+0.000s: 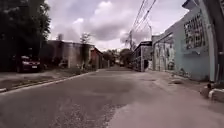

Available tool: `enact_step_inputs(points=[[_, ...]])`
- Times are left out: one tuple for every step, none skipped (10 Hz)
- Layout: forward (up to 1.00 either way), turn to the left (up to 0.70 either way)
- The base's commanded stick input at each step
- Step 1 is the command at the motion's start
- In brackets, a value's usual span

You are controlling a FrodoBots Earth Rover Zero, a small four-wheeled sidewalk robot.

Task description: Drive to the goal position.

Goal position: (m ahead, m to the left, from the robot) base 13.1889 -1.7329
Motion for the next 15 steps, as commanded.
enact_step_inputs(points=[[0.5,0.0],[0.5,0.0],[0.5,0.0],[0.5,0.0],[0.5,0.0],[0.5,0.0],[0.5,0.0],[0.5,0.0],[0.5,0.0],[0.5,0.0],[0.5,0.0],[0.5,0.0],[0.5,0.0],[0.5,0.0],[0.5,0.0]])
